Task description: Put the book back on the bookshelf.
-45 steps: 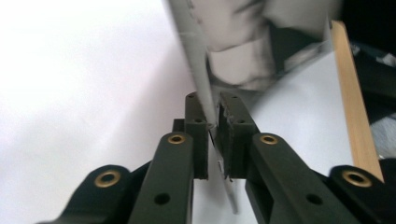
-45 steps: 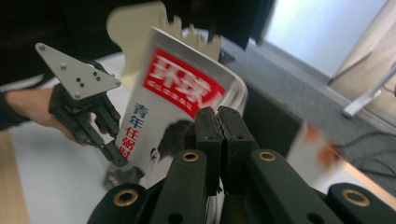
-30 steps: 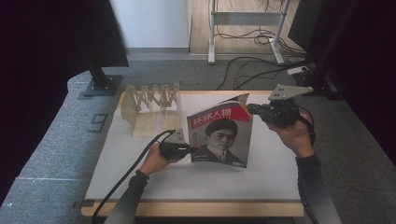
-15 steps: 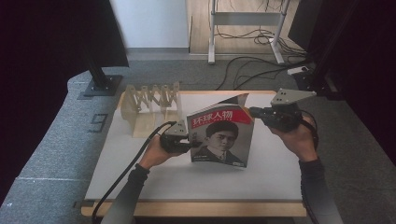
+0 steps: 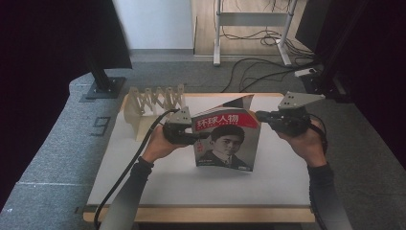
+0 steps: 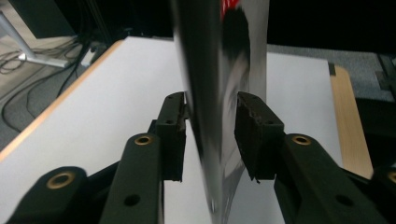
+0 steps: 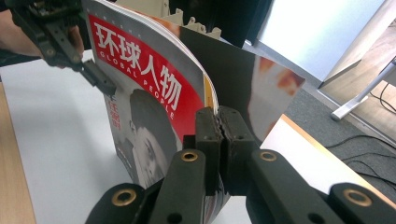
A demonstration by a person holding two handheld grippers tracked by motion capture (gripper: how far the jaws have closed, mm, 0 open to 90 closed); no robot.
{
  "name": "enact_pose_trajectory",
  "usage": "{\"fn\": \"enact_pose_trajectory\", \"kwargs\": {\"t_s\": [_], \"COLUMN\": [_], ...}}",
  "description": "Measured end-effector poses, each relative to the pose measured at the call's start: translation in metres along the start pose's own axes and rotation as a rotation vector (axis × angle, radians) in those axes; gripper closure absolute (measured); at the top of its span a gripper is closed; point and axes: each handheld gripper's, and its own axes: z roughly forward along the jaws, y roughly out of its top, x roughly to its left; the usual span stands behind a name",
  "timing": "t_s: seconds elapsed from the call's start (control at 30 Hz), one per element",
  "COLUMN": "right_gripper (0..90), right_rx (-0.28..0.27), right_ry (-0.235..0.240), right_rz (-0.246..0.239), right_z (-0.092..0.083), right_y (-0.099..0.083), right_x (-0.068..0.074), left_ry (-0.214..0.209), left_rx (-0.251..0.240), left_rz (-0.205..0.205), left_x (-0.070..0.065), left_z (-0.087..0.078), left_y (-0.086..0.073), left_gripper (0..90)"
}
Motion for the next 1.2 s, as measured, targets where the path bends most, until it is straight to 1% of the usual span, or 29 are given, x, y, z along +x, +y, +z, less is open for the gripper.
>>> {"fn": "enact_pose_trajectory", "kwargs": {"t_s": [0.03, 0.07, 0.13, 0.2, 0.27, 0.33, 0.4, 0.47, 0.5, 0.53, 0.57, 0.67, 0.73, 0.77, 0.8, 0.83, 0.9, 0.97, 1.07, 1.13, 1.17, 1.2], "right_gripper": [85.6, 85.6, 85.4, 85.1, 84.0, 78.5, 72.2, 63.4, 58.7, 56.1, 51.5, 42.5, 36.2, 33.1, 31.5, 29.3, 22.4, 19.2, 13.3, 12.7, 11.2, 7.8], "right_rx": [-0.001, -0.002, -0.003, -0.007, -0.015, -0.032, -0.049, -0.054, -0.054, -0.055, -0.048, -0.027, -0.01, -0.002, 0.008, 0.017, 0.043, 0.071, 0.09, 0.103, 0.111, 0.117], "right_ry": [0.0, 0.0, -0.001, -0.003, -0.007, -0.022, -0.038, -0.063, -0.073, -0.081, -0.098, -0.109, -0.129, -0.136, -0.137, -0.137, -0.14, -0.126, -0.12, -0.123, -0.131, -0.141], "right_rz": [0.0, 0.0, -0.001, 0.001, 0.007, 0.017, 0.027, 0.04, 0.051, 0.059, 0.066, 0.082, 0.086, 0.097, 0.112, 0.117, 0.127, 0.13, 0.153, 0.17, 0.176, 0.186], "right_z": [0.0, 0.0, 0.0, -0.001, -0.001, -0.003, -0.005, -0.006, -0.007, -0.006, -0.005, -0.001, 0.005, 0.008, 0.013, 0.015, 0.025, 0.033, 0.046, 0.054, 0.057, 0.06], "right_y": [0.0, 0.0, -0.001, -0.002, -0.005, -0.009, -0.015, -0.024, -0.03, -0.035, -0.042, -0.06, -0.074, -0.082, -0.091, -0.096, -0.11, -0.124, -0.142, -0.153, -0.158, -0.165], "right_x": [0.0, 0.0, 0.0, -0.001, -0.001, -0.002, -0.004, -0.005, -0.006, -0.006, -0.007, -0.01, -0.011, -0.011, -0.012, -0.012, -0.011, -0.008, -0.003, 0.0, 0.001, 0.003], "left_ry": [0.009, 0.015, 0.031, 0.015, 0.006, -0.005, 0.014, 0.021, 0.023, 0.03, 0.033, 0.04, 0.047, 0.052, 0.055, 0.058, 0.07, 0.078, 0.092, 0.105, 0.112, 0.117], "left_rx": [0.001, 0.012, 0.031, 0.022, 0.017, 0.012, 0.01, -0.006, -0.01, -0.017, -0.021, -0.032, -0.041, -0.047, -0.052, -0.058, -0.069, -0.077, -0.08, -0.081, -0.08, -0.079], "left_rz": [0.009, 0.013, 0.019, -0.001, -0.013, -0.024, -0.012, -0.018, -0.019, -0.024, -0.03, -0.04, -0.049, -0.054, -0.057, -0.062, -0.073, -0.082, -0.093, -0.103, -0.108, -0.109], "left_x": [-0.001, -0.002, -0.003, -0.003, -0.002, -0.001, -0.003, -0.004, -0.004, -0.004, -0.004, -0.003, -0.003, -0.002, -0.002, -0.002, -0.001, -0.001, 0.0, 0.0, 0.001, 0.001], "left_z": [0.0, 0.002, 0.004, 0.006, 0.005, 0.005, 0.004, 0.004, 0.003, 0.002, 0.001, -0.003, -0.006, -0.009, -0.01, -0.012, -0.017, -0.022, -0.029, -0.035, -0.039, -0.041], "left_y": [0.002, 0.003, 0.003, 0.002, 0.002, 0.001, 0.0, -0.002, -0.003, -0.004, -0.005, -0.008, -0.011, -0.013, -0.014, -0.016, -0.019, -0.022, -0.026, -0.027, -0.028, -0.029], "left_gripper": [66.9, 69.2, 77.2, 82.6, 85.0, 86.3, 86.6, 86.7, 86.7, 86.8, 86.7, 86.8, 86.8, 86.8, 86.8, 86.8, 86.9, 86.9, 86.9, 87.1, 87.0, 87.1]}}
